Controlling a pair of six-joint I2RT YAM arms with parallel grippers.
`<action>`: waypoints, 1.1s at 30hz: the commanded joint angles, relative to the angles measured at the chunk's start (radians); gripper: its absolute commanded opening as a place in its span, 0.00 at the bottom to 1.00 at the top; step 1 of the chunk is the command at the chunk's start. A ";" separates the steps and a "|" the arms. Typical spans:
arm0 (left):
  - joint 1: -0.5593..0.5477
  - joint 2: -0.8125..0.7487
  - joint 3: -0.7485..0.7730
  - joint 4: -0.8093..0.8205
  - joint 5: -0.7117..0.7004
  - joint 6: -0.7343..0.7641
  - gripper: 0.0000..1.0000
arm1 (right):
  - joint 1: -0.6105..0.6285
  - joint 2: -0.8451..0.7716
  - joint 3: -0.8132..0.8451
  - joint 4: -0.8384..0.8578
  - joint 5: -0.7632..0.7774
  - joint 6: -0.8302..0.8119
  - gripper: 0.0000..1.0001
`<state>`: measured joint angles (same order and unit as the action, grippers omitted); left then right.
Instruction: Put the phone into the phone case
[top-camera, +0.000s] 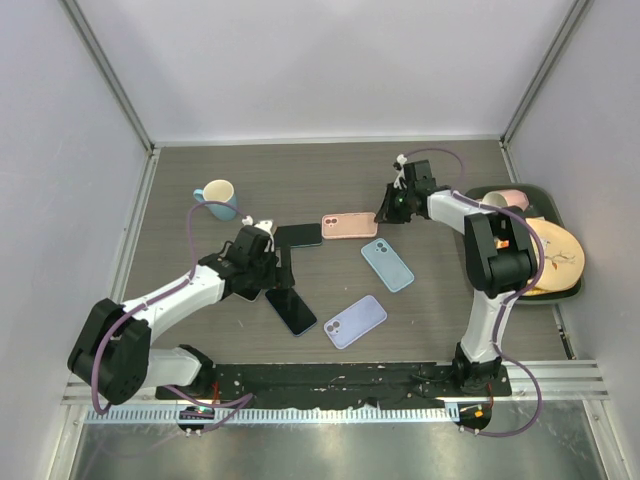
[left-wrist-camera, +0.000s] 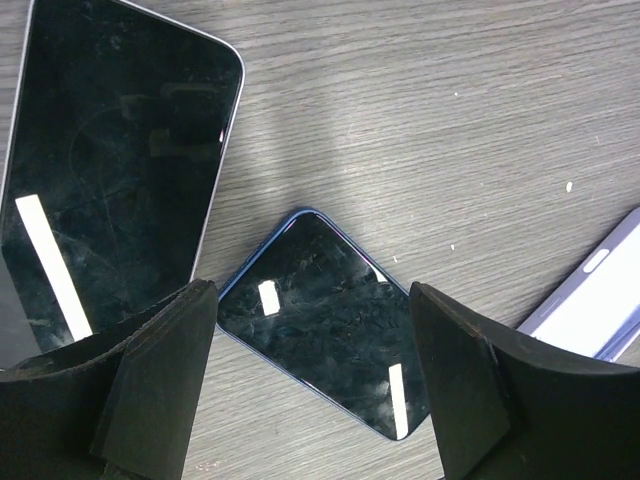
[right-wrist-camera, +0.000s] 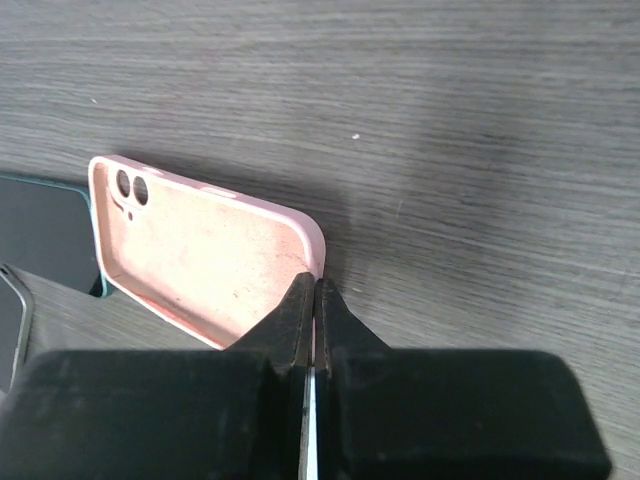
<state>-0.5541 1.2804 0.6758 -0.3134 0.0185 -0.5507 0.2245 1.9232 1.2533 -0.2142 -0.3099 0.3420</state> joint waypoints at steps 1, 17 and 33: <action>0.000 0.003 0.050 -0.024 -0.051 -0.005 0.82 | 0.003 0.005 0.032 0.004 0.017 -0.020 0.07; 0.034 0.256 0.401 -0.137 -0.078 0.104 0.84 | 0.150 -0.236 -0.077 -0.021 0.157 0.029 0.68; 0.218 0.688 0.798 -0.170 0.092 0.169 0.75 | 0.388 -0.050 -0.183 0.481 -0.011 0.480 0.67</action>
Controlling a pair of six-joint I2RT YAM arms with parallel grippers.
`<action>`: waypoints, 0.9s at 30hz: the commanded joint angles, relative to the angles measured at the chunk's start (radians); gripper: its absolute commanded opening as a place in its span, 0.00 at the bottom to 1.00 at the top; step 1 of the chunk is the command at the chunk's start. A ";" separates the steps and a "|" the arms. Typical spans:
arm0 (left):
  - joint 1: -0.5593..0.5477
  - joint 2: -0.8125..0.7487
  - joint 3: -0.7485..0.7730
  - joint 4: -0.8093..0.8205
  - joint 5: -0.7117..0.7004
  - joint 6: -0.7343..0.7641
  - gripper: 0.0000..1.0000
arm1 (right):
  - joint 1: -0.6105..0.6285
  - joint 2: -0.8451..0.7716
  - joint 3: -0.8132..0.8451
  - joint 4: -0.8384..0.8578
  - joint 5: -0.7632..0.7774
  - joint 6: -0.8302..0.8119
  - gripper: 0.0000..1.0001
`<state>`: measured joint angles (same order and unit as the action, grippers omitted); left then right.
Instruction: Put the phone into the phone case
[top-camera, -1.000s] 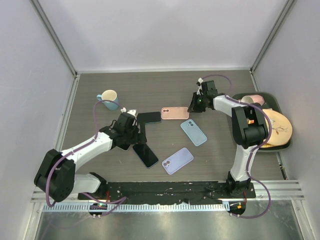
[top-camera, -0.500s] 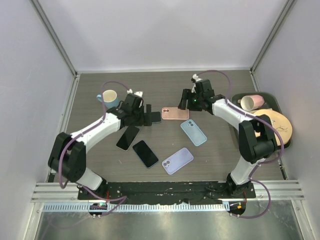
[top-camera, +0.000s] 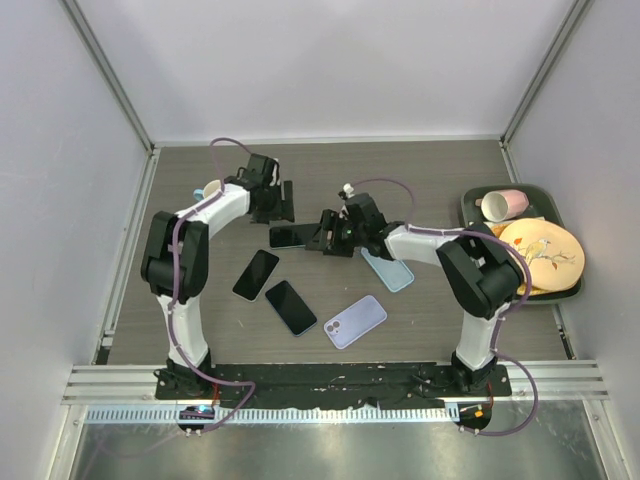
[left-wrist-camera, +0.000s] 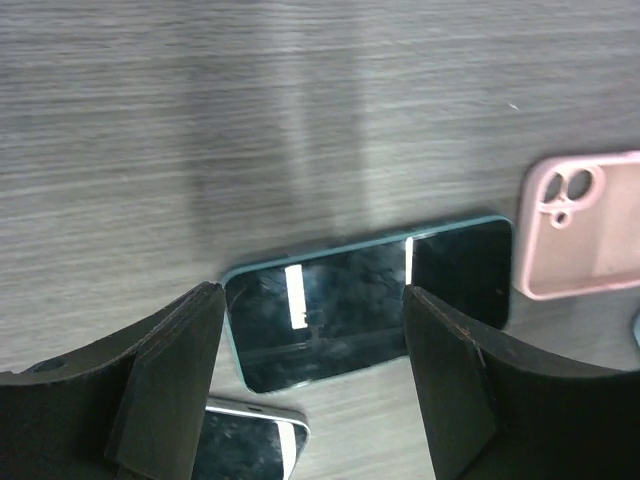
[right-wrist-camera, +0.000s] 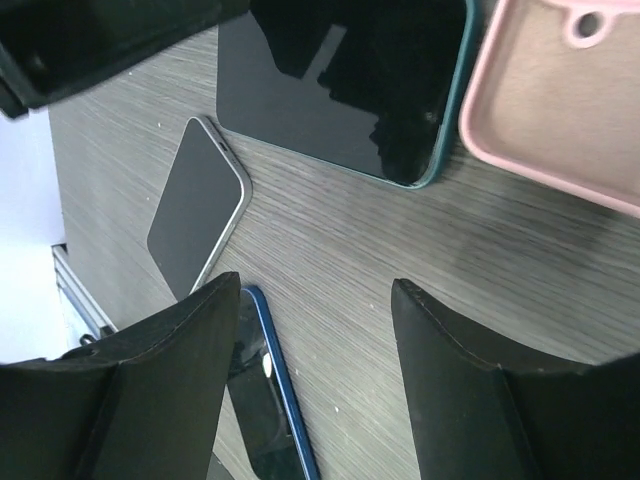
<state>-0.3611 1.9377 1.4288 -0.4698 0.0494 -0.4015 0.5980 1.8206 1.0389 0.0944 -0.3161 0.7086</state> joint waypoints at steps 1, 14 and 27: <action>0.031 0.035 0.041 -0.006 0.075 0.013 0.74 | 0.016 0.068 0.039 0.186 -0.005 0.141 0.67; 0.036 0.037 -0.080 0.054 0.217 -0.025 0.61 | 0.014 0.215 0.170 0.176 0.014 0.128 0.67; 0.033 -0.327 -0.464 0.246 0.215 -0.151 0.62 | 0.016 0.189 0.158 0.290 -0.077 0.089 0.67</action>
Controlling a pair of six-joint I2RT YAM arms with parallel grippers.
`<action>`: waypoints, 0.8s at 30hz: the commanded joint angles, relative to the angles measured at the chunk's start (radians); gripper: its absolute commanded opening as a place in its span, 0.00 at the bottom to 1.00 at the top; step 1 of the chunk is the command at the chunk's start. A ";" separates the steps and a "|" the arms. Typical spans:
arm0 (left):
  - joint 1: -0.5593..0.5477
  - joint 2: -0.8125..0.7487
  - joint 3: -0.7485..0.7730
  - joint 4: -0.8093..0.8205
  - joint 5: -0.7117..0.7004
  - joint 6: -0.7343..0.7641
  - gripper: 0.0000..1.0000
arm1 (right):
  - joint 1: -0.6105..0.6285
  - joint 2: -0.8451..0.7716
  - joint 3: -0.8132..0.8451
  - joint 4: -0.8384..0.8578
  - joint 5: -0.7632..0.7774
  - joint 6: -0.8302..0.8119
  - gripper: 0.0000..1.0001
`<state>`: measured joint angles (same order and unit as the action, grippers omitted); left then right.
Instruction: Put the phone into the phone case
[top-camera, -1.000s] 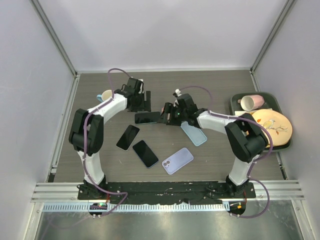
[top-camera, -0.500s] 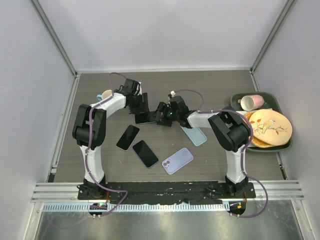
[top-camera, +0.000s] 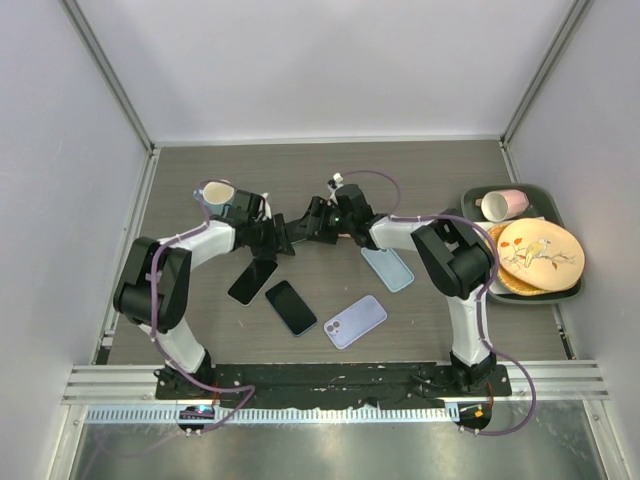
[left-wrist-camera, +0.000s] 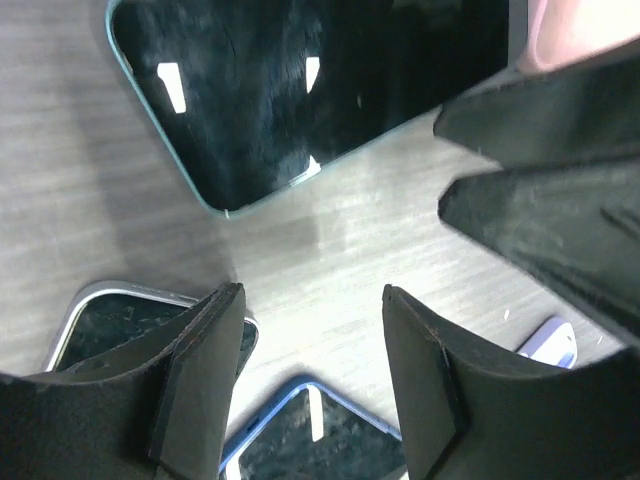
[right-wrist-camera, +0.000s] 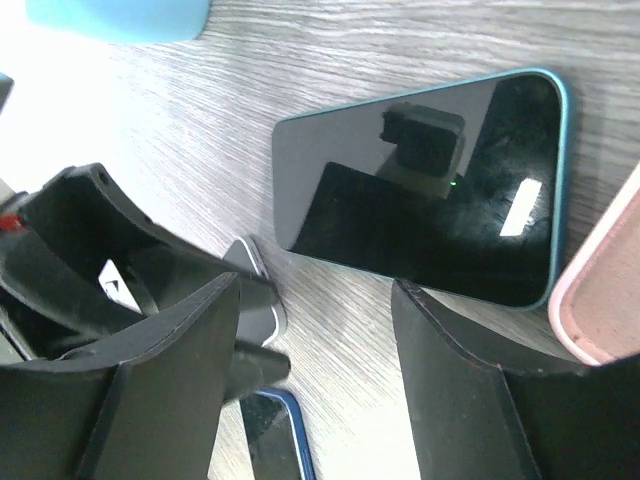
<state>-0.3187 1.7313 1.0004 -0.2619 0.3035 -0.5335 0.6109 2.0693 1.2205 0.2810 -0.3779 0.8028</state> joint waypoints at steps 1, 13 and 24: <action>-0.008 -0.131 -0.017 0.032 -0.068 -0.010 0.63 | 0.001 -0.072 -0.041 0.115 -0.009 0.004 0.67; 0.006 0.126 0.332 -0.079 -0.192 0.108 0.49 | 0.001 -0.118 -0.138 0.121 0.149 0.127 0.51; 0.020 0.298 0.377 -0.077 -0.112 0.133 0.40 | -0.011 -0.058 -0.075 -0.008 0.215 0.131 0.47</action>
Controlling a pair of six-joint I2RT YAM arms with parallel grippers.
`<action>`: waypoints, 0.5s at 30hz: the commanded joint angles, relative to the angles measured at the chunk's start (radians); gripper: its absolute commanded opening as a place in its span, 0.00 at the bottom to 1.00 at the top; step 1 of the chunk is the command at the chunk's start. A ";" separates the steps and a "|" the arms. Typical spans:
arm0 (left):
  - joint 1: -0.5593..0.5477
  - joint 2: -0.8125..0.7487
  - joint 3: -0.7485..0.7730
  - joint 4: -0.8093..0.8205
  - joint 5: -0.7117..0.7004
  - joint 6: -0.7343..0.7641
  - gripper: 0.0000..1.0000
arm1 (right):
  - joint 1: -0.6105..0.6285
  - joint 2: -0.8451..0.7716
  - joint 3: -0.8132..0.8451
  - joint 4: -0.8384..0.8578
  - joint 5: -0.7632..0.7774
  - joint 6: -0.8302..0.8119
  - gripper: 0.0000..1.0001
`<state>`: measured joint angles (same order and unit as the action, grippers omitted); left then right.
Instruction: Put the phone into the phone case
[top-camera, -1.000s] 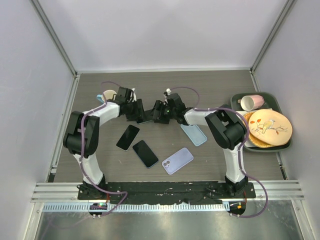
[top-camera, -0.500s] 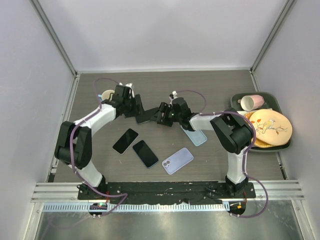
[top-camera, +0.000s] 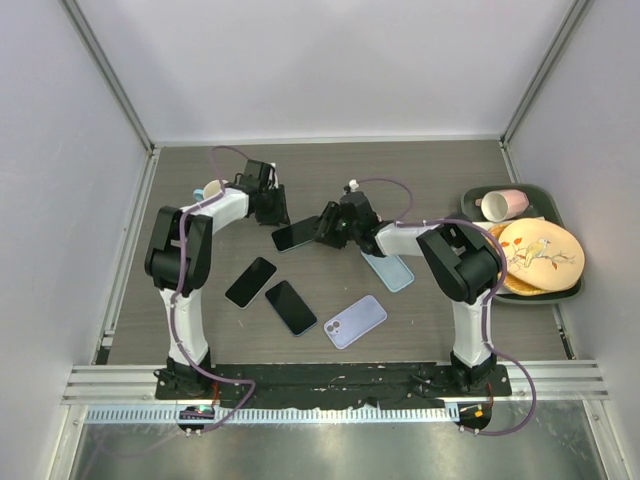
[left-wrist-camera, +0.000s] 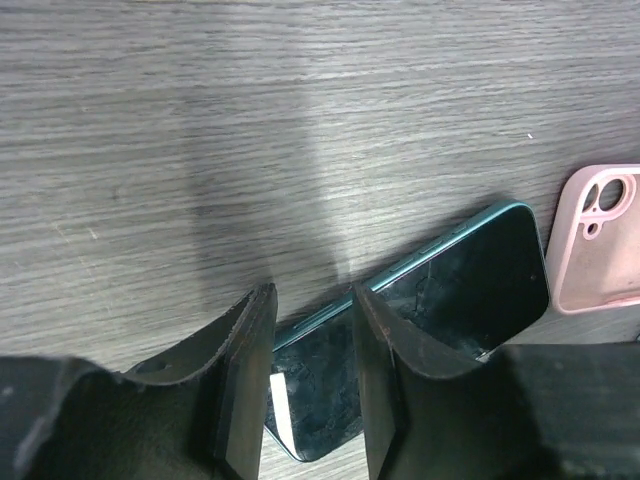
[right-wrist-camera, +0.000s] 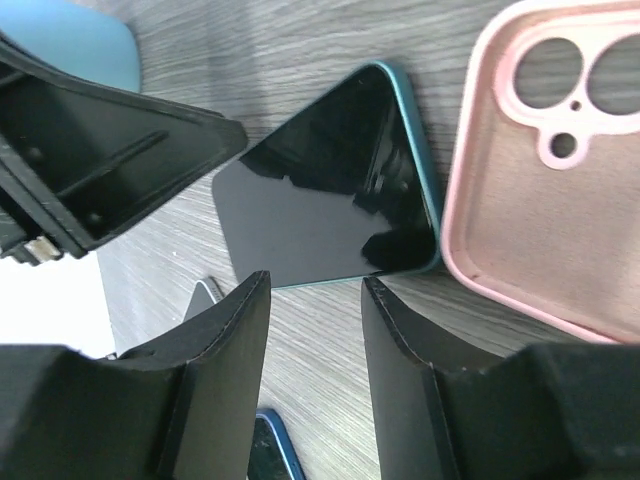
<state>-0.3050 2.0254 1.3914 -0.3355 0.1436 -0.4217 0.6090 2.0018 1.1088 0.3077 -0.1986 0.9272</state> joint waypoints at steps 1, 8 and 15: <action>0.006 0.001 -0.026 0.000 0.071 0.023 0.39 | -0.011 0.011 0.036 -0.038 0.031 0.004 0.47; 0.006 -0.086 -0.172 0.010 0.157 -0.014 0.35 | -0.018 0.038 0.071 -0.082 0.024 -0.030 0.47; 0.004 -0.189 -0.412 0.189 0.341 -0.238 0.33 | -0.018 0.060 0.120 -0.076 -0.028 -0.077 0.47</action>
<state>-0.2958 1.8721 1.1091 -0.2096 0.3477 -0.5186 0.5892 2.0563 1.1900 0.2295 -0.1955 0.8913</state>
